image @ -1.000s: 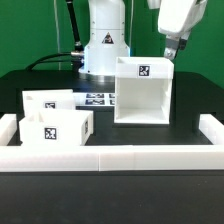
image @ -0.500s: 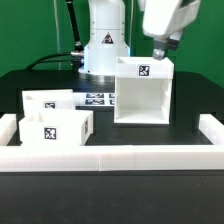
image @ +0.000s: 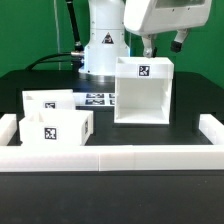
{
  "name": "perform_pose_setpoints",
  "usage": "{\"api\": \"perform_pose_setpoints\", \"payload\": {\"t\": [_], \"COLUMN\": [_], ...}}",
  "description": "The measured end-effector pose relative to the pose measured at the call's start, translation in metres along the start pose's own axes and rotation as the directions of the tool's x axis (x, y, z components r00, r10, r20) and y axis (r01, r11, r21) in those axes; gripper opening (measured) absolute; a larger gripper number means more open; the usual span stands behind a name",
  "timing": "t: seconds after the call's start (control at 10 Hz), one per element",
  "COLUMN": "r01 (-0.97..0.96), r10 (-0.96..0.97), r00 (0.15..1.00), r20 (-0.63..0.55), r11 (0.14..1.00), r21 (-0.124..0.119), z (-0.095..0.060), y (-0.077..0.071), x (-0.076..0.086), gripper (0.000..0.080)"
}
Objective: Assemble drawer
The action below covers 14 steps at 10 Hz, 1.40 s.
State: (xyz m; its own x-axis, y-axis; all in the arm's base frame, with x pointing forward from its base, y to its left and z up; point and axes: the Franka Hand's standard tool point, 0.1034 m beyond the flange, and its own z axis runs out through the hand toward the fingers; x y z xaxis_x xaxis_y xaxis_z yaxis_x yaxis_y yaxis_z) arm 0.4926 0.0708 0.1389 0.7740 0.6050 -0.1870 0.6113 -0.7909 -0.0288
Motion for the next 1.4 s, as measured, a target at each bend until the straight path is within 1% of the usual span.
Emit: {"api": "perform_pose_setpoints", "payload": {"t": [0.1, 0.2, 0.3, 0.4, 0.6, 0.7, 0.8, 0.9, 1.0, 1.1, 1.2, 1.3, 1.4], "r01": [-0.102, -0.21, -0.335, -0.436, -0.557, -0.58, -0.63, -0.632, -0.646, -0.652, -0.655, -0.656, -0.653], "r10": [0.102, 0.21, 0.335, 0.436, 0.557, 0.58, 0.63, 0.632, 0.648, 0.655, 0.66, 0.662, 0.66], "r00": [0.995, 0.978, 0.942, 0.9, 0.83, 0.814, 0.777, 0.775, 0.76, 0.754, 0.748, 0.746, 0.747], "r20": [0.0, 0.004, 0.004, 0.006, -0.023, -0.021, -0.022, -0.029, -0.046, -0.06, -0.072, -0.077, -0.082], "r11": [0.995, 0.978, 0.942, 0.9, 0.83, 0.814, 0.777, 0.775, 0.762, 0.756, 0.751, 0.75, 0.751], "r21": [0.003, 0.005, 0.003, 0.007, 0.011, 0.011, 0.013, 0.021, 0.053, 0.064, 0.084, 0.091, 0.093], "z": [0.0, 0.0, 0.001, 0.003, 0.014, 0.013, 0.012, 0.013, 0.015, 0.021, 0.027, 0.03, 0.033], "y": [-0.001, -0.004, -0.01, -0.017, -0.029, -0.028, -0.028, -0.029, -0.033, -0.042, -0.049, -0.051, -0.053], "x": [-0.002, -0.008, -0.015, -0.022, -0.026, -0.026, -0.026, -0.025, -0.025, -0.028, -0.029, -0.03, -0.03], "gripper": [0.065, 0.065, 0.065, 0.065, 0.065, 0.065, 0.065, 0.065, 0.065, 0.065, 0.065, 0.065, 0.065]}}
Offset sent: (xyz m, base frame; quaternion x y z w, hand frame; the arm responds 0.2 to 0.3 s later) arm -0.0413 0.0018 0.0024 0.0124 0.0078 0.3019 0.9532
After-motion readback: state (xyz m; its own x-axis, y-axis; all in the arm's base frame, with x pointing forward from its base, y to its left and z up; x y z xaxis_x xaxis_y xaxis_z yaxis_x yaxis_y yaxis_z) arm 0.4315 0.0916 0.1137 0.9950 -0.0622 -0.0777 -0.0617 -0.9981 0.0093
